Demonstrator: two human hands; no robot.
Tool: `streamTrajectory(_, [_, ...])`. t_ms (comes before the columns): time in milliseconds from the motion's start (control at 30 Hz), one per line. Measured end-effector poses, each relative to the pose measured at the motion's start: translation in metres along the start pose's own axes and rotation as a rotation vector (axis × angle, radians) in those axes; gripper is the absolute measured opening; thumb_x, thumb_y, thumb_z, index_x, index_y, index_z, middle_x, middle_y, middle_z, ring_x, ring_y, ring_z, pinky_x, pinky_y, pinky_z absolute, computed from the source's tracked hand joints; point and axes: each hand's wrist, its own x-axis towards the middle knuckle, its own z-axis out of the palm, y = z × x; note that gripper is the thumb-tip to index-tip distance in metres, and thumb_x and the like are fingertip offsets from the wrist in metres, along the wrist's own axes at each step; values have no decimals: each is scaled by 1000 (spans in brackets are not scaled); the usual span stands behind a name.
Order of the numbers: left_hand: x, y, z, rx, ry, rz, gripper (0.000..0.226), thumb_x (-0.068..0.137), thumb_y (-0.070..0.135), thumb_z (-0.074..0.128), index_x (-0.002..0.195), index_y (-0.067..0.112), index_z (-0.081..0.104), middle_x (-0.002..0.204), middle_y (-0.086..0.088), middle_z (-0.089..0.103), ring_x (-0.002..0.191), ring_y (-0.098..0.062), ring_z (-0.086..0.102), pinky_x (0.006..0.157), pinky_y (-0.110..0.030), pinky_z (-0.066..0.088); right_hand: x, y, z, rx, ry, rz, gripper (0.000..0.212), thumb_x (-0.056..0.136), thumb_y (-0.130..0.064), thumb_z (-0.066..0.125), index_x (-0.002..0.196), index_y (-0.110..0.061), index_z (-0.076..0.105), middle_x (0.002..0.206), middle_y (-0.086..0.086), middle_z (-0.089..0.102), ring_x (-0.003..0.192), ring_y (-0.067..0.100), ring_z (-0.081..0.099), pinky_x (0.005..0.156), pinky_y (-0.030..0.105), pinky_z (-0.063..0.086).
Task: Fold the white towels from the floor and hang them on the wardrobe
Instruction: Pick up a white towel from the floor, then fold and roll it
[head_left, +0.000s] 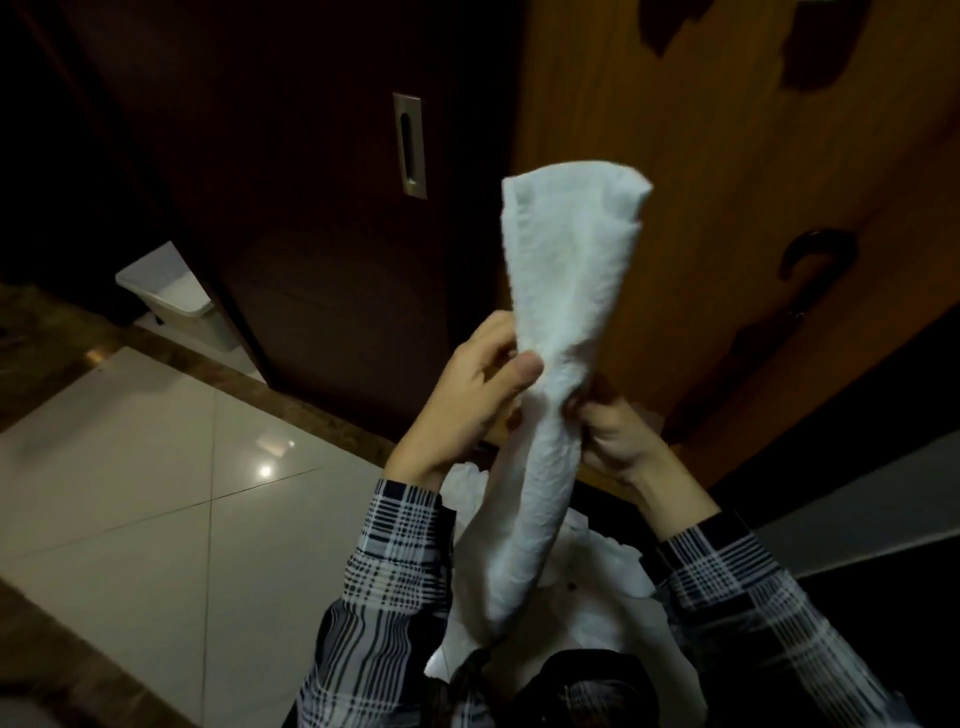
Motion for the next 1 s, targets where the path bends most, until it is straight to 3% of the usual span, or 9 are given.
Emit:
streamTrajectory(100, [-9, -22, -4, -114, -169, -147, 84, 74, 65, 62, 138, 13, 44, 136, -11, 53, 127, -18, 48, 105, -33, 39, 8, -13, 1, 49, -72, -54, 47, 47, -41, 92, 79, -10, 75, 79, 7, 71, 74, 19, 69, 68, 28, 55])
streamTrajectory(200, [-16, -38, -4, -188, -288, -219, 66, 70, 32, 61, 131, 9, 50, 122, 7, 61, 116, -11, 53, 96, -27, 40, 16, -30, 4, 77, -118, -81, 39, 63, -47, 81, 83, -14, 73, 82, 3, 70, 80, 17, 67, 73, 28, 54])
streamTrajectory(333, [-13, -44, 5, -170, -294, -202, 65, 70, 21, 58, 131, 6, 46, 118, 4, 59, 111, -11, 54, 94, -25, 43, 21, -47, 6, 91, -289, -56, 32, 90, -42, 53, 107, -20, 68, 102, -7, 69, 100, 10, 64, 93, 28, 48])
streamTrajectory(400, [-10, -46, 11, -99, -236, -206, 47, 73, 15, 62, 119, 14, 53, 101, 18, 66, 96, 3, 58, 84, -16, 45, 24, -49, 3, 41, -274, -61, 35, 85, -47, 59, 104, -20, 71, 99, -8, 70, 97, 9, 65, 91, 28, 49])
streamTrajectory(500, [-8, -54, 17, -32, -149, -177, 33, 80, 3, 66, 109, 16, 59, 92, 13, 69, 90, 3, 62, 80, -17, 48, 22, -51, 5, -64, -132, -82, 44, 62, -53, 79, 86, -15, 76, 86, -2, 72, 86, 14, 69, 80, 28, 54])
streamTrajectory(667, [-8, -66, 26, 119, -6, -108, 16, 83, 8, 63, 98, 2, 64, 94, -7, 70, 88, -16, 66, 81, -41, 53, 21, -56, 13, -138, 0, -166, 58, 48, -51, 88, 86, -9, 77, 86, 6, 74, 85, 17, 71, 75, 27, 56])
streamTrajectory(800, [-8, -61, 42, 135, 20, -80, 31, 88, 17, 55, 118, 24, 53, 114, 14, 61, 104, 8, 57, 91, -21, 47, 26, -57, 28, -237, 259, -297, 79, 53, -56, 82, 103, 0, 61, 86, 5, 75, 81, 16, 72, 69, 24, 55])
streamTrajectory(933, [-12, -48, 51, -246, 73, -112, 34, 94, 30, 50, 128, 26, 44, 130, 12, 52, 120, 3, 51, 100, -18, 39, 26, -59, 41, -330, 453, -430, 82, 60, -55, 70, 107, 11, 59, 81, 3, 72, 72, 12, 69, 61, 22, 52])
streamTrajectory(1000, [-15, -44, 55, -271, 95, -133, 51, 89, 56, 50, 130, 26, 43, 129, 14, 55, 122, 0, 51, 99, -18, 40, 27, -59, 45, -369, 502, -483, 76, 62, -57, 70, 103, 6, 61, 86, 8, 69, 74, 13, 67, 62, 23, 52])
